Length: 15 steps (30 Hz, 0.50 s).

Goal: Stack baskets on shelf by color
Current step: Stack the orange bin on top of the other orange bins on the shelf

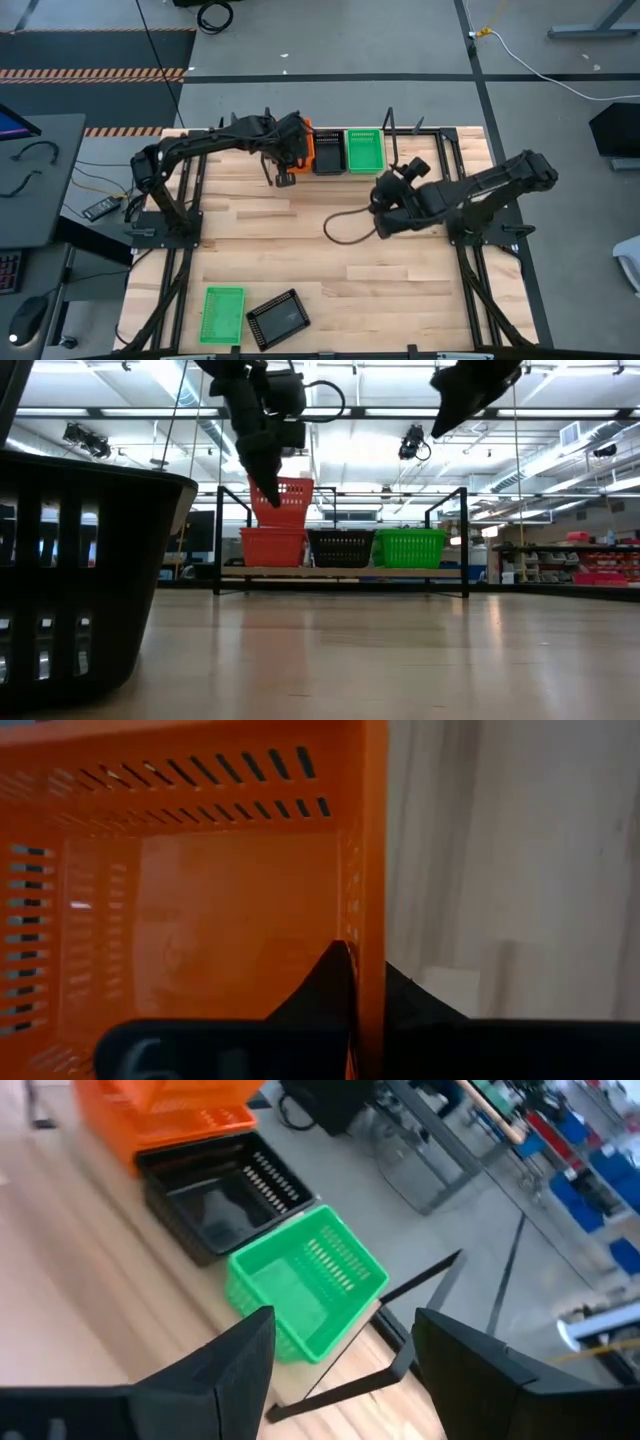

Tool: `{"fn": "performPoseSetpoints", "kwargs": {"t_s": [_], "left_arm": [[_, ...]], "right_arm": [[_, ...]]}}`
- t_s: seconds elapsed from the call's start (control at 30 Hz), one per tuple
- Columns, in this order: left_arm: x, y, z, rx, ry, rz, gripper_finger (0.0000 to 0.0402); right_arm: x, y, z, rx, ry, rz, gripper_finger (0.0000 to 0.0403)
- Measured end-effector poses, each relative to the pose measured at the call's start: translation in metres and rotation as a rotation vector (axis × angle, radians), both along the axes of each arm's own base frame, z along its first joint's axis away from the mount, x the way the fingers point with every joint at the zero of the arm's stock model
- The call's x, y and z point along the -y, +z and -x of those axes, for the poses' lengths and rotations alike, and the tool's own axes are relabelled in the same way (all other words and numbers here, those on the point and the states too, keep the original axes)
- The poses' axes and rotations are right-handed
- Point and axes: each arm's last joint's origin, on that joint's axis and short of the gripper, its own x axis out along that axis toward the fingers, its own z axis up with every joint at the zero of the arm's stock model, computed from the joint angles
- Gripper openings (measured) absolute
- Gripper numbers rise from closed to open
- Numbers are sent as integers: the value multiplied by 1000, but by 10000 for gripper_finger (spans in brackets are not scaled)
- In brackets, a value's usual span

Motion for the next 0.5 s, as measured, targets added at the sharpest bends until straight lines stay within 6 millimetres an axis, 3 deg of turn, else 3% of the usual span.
{"fn": "performPoseSetpoints", "kwargs": {"t_s": [0.3, 0.5], "left_arm": [[-11, -2, 5, 24, -58, 65, 3], [-14, -2, 6, 18, -50, 59, 4]], "right_arm": [[35, 6, -16, 31, -90, 86, 241], [46, 4, -17, 2, -101, 39, 241]]}}
